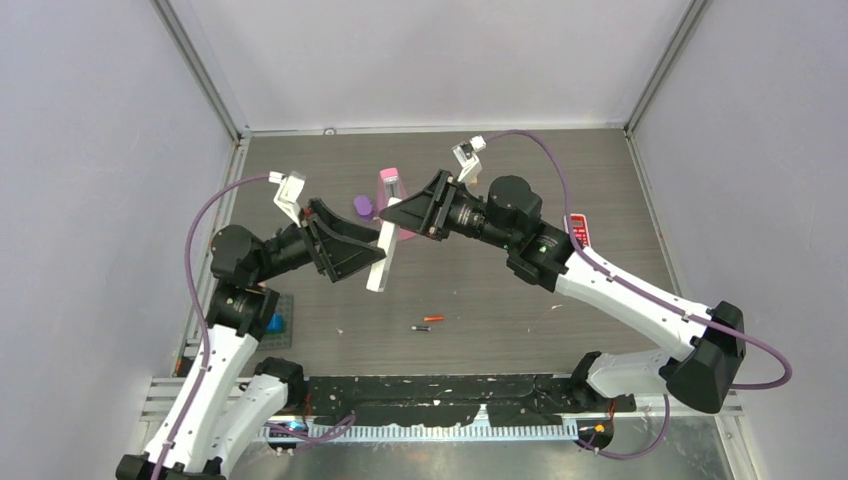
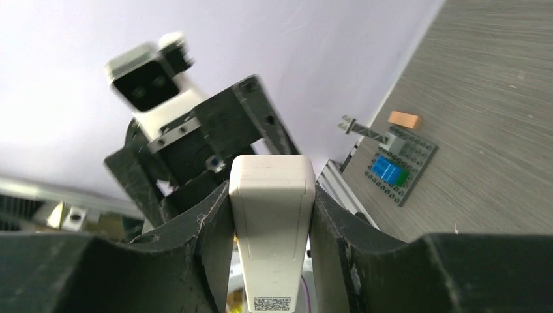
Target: Load the batteries into the remote control
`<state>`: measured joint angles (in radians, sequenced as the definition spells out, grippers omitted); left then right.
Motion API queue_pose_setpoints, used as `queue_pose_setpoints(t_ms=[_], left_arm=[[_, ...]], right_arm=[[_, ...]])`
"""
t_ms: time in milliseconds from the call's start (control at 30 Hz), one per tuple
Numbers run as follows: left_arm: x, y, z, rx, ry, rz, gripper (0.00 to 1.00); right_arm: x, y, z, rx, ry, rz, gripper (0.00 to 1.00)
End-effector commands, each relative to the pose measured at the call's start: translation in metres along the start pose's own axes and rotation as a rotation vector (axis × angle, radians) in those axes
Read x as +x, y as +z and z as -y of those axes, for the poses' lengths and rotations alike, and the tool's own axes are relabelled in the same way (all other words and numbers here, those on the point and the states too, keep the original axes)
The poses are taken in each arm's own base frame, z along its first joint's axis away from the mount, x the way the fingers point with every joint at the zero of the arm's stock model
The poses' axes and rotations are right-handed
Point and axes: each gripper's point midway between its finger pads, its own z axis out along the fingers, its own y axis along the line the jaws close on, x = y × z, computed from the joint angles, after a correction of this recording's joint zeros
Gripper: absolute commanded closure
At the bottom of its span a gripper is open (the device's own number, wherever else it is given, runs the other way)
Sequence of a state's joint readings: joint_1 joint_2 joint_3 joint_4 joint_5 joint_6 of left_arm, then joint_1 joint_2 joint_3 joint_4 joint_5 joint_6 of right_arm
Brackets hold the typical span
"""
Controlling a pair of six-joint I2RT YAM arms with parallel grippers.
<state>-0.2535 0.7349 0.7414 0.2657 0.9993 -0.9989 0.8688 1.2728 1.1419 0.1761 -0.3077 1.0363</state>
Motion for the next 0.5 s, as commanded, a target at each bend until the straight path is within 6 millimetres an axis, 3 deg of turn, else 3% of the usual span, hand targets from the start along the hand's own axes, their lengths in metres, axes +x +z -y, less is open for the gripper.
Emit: queue_pose_setpoints(t_ms=[0, 200, 467], left_arm=[[-0.020, -0.009, -0.030, -0.218, 0.170, 0.119, 0.11], [-0.023, -0.013, -0.042, -0.265, 0.261, 0.238, 0.13], [-0.011, -0.003, -0.039, -0.255, 0.292, 0.235, 0.13]], right_arm=[[-0.033, -0.014, 0.002, 0.134, 0.190, 0.184, 0.95], [-0.035, -0.013, 0.041, 0.282, 0.431, 0.276, 0.95], [-0.041, -0.010, 0.049, 0.349, 0.526, 0.334, 0.95]])
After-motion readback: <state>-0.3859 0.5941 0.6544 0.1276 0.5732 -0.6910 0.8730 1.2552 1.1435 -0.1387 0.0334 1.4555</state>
